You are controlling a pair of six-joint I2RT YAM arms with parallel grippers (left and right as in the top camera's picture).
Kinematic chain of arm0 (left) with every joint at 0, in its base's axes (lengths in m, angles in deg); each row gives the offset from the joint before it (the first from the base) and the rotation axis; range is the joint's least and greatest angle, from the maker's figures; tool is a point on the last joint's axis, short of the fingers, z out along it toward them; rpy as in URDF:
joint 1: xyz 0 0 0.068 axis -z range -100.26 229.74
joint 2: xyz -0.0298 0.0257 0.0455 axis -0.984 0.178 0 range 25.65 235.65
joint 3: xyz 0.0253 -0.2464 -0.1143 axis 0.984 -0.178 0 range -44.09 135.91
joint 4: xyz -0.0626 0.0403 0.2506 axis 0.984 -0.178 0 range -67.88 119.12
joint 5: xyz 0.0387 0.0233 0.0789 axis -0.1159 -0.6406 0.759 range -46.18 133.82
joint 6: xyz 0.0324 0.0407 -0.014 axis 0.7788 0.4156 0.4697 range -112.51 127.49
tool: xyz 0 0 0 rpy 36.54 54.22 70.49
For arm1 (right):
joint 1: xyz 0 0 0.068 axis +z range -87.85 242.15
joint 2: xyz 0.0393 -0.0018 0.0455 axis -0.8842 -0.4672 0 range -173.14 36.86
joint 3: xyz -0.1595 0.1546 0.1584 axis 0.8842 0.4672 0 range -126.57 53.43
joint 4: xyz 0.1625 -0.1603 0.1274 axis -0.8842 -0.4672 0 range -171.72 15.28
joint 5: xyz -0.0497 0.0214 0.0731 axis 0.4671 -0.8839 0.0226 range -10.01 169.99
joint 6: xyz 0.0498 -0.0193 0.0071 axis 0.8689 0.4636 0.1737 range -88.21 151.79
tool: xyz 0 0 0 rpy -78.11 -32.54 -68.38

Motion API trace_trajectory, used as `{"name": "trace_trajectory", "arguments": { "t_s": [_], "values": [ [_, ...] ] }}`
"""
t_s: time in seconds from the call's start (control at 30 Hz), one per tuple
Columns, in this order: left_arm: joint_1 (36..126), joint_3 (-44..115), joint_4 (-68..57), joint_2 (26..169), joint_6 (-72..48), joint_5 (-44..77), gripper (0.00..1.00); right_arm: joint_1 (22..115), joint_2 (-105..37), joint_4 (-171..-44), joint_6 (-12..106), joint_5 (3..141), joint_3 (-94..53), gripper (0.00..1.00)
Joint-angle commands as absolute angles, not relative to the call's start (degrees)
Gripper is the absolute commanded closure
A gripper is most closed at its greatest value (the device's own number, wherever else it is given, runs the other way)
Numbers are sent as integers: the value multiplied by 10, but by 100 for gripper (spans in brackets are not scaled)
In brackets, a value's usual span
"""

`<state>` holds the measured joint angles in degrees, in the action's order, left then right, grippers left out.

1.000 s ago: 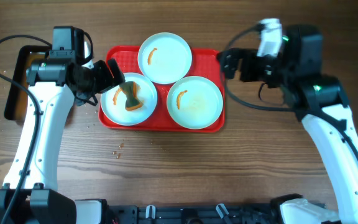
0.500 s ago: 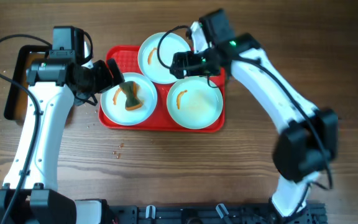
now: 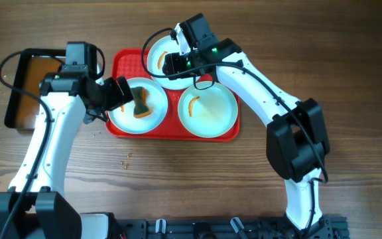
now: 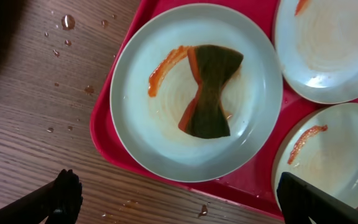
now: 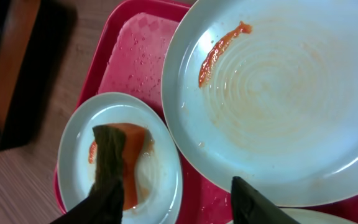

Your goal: Clean dirty plates on tray and stack at the side

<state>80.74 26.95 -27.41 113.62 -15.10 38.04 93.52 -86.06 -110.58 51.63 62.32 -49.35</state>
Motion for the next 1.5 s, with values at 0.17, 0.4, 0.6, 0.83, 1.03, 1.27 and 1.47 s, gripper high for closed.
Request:
{"name": "trace_trajectory", "arguments": {
  "t_s": [0.17,0.4,0.6,0.83,1.03,1.27,1.47],
  "values": [
    [806,234,-238,1139,-155,388,2,977,-924,-1114,484,657,-480,64],
    [806,234,-239,1139,-155,388,2,1009,-945,-1125,485,713,-480,63],
    [806,234,-239,1139,-155,388,2,1009,-958,-1129,518,717,-480,77],
    [806,232,-240,1139,-155,390,2,1009,-969,-1131,549,717,-480,78],
    [806,158,-188,1139,-155,398,2,1009,-969,-1123,549,710,-480,78],
    [807,150,-134,1170,-155,360,15,1009,-969,-1124,558,710,-480,96],
    [812,150,-80,1228,-155,286,23,1009,-969,-1124,559,710,-480,96]
  ]
}}
